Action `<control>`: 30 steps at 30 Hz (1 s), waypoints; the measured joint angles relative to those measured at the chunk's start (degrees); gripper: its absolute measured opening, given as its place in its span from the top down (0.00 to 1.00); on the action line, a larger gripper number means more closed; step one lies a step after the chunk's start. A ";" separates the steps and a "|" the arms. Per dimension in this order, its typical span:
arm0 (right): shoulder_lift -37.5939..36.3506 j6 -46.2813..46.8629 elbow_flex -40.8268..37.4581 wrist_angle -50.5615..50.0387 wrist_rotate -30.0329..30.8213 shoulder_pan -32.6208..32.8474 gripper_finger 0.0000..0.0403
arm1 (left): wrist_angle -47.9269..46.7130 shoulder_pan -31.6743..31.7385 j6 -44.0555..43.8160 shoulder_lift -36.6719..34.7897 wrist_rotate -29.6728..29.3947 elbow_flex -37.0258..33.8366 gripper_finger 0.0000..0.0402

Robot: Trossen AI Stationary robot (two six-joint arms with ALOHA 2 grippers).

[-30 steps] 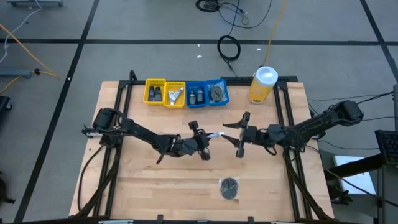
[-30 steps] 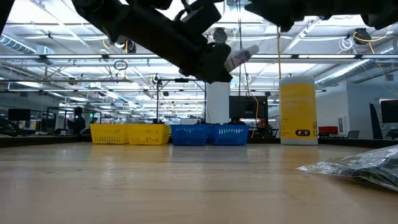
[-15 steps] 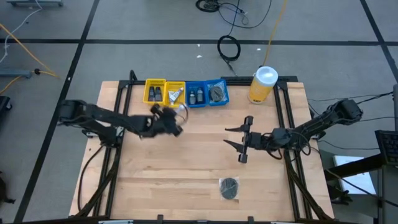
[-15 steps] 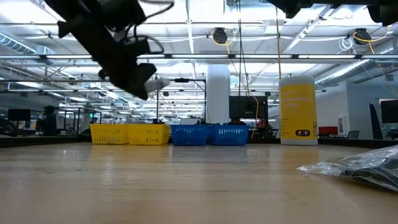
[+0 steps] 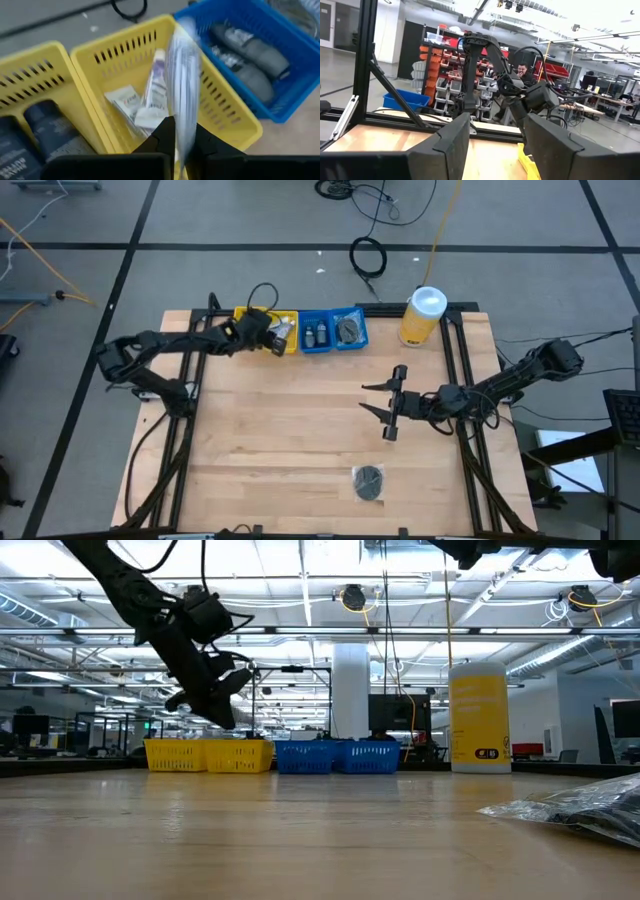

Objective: Pick & Place Travel size toiletries
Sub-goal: Put the white toothpaste into the right yellow bin, then put the black hairbrush into the right blue bin

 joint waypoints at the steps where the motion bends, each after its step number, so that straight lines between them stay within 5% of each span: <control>1: 0.00 0.00 0.00 -0.06 0.00 0.00 0.55 | -0.37 0.76 -0.01 0.05 1.41 -0.01 0.94; 13: 0.00 0.00 0.00 -0.55 -0.01 0.00 0.56 | 0.50 -0.37 1.49 1.67 2.49 -0.03 0.94; 18: 0.00 -0.71 0.00 -4.22 -0.02 -0.07 0.56 | 0.59 -2.68 6.35 -3.11 7.10 -0.01 0.94; 25: 0.04 -1.91 0.00 -15.09 -0.81 -0.07 0.58 | 5.66 -16.56 9.37 -5.26 2.24 -1.88 0.94; 30: 1.35 9.91 0.02 -19.38 -7.77 -0.75 0.58 | 17.18 -30.41 11.24 -4.37 -3.49 -7.82 0.94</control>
